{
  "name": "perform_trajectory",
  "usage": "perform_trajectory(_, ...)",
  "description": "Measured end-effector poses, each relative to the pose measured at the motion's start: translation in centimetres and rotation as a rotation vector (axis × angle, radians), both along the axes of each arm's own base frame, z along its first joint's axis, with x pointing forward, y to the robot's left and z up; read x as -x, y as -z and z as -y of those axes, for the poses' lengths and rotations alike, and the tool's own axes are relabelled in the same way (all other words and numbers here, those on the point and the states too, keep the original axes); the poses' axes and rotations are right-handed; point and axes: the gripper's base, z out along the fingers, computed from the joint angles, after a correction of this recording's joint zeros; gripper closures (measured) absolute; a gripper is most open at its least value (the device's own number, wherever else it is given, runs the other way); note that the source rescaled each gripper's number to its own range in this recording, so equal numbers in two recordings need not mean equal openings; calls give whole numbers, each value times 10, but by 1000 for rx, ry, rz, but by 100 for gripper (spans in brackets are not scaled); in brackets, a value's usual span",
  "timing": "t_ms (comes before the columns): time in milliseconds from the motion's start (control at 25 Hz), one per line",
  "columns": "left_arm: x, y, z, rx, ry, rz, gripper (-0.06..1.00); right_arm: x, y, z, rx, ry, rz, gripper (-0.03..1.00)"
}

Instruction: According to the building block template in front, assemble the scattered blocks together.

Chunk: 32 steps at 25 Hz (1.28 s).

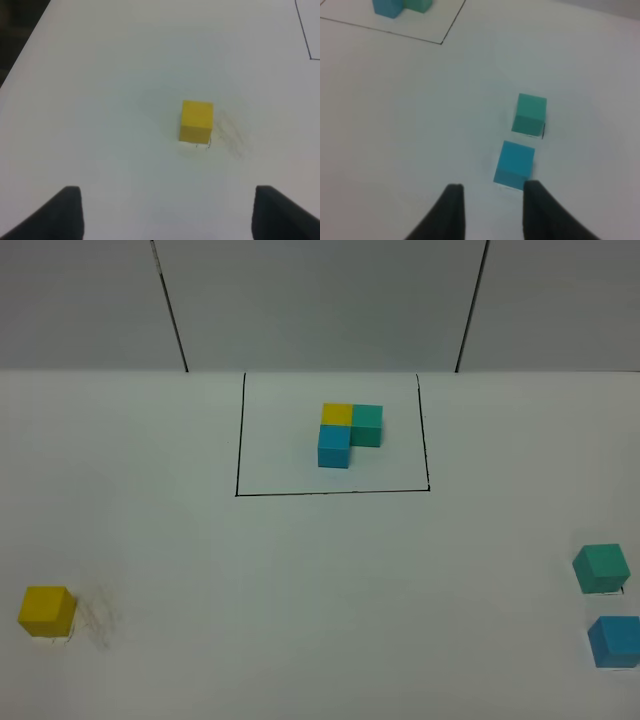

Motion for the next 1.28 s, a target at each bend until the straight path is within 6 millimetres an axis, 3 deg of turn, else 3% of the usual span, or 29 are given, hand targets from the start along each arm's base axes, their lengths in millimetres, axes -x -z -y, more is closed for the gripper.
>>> perform_trajectory(1000,-1,0,-1,-12,1,-6,43,0,0,0,0,0,0,97)
perform_trajectory(1120,-8,-9,-2,7,-19,-45,43,0,0,0,0,0,0,97)
perform_trajectory(1280,-37,-33,-6,0,-45,-163,43,0,0,0,0,0,0,97)
